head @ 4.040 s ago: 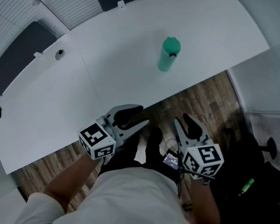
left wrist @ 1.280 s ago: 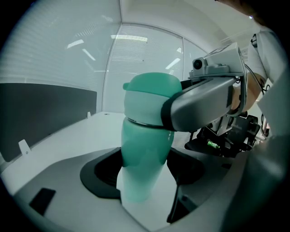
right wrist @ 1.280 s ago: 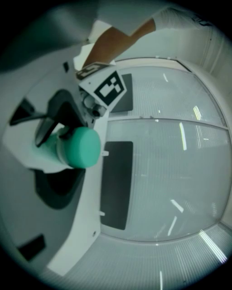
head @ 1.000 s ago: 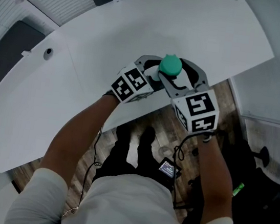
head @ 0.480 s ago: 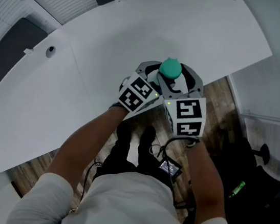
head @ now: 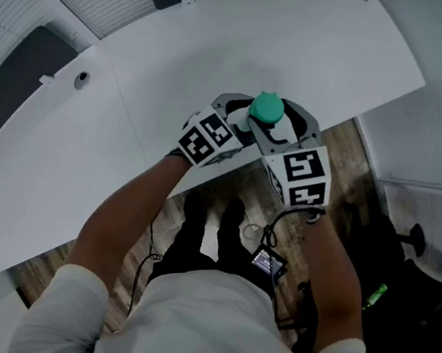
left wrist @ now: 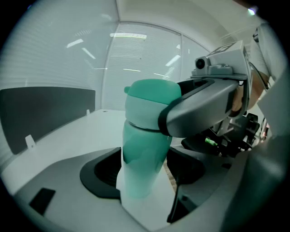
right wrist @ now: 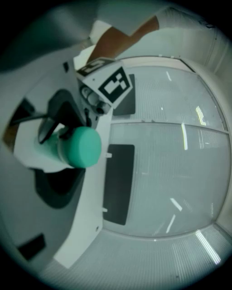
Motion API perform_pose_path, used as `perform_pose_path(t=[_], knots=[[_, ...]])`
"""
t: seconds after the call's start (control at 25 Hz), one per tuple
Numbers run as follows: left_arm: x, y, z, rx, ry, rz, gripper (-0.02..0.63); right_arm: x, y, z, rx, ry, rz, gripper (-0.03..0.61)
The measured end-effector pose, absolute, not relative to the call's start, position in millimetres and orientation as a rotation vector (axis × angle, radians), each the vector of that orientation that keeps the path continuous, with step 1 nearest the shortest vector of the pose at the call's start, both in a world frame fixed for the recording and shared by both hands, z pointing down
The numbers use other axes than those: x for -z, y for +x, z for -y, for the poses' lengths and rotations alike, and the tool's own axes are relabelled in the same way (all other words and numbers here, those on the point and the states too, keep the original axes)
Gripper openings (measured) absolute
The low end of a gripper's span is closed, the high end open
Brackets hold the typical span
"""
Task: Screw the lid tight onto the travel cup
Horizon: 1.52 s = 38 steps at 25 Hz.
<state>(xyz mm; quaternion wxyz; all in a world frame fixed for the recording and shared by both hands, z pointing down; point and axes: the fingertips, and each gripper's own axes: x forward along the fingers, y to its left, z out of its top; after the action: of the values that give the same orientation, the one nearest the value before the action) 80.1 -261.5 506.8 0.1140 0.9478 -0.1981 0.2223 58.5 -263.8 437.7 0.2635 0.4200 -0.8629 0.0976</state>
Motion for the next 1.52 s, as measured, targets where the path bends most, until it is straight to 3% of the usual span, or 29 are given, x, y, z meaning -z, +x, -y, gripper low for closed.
perform_pose_path(t=[0.24,0.96,1.52], knots=[[-506.3,85.5,261.4,-0.748,2.842,0.402,0.331,-437.8,54.4,263.3,-0.234,0.979,2.38,0.29],[-506.4,82.6,269.3,-0.616,2.718,0.794,0.331,-435.4,57.3,268.0,-0.27,1.319,2.275,0.29],[-506.4,81.5,263.7,-0.678,2.808,0.442,0.331,-438.4,50.8,261.9,-0.19,0.982,2.36,0.288]])
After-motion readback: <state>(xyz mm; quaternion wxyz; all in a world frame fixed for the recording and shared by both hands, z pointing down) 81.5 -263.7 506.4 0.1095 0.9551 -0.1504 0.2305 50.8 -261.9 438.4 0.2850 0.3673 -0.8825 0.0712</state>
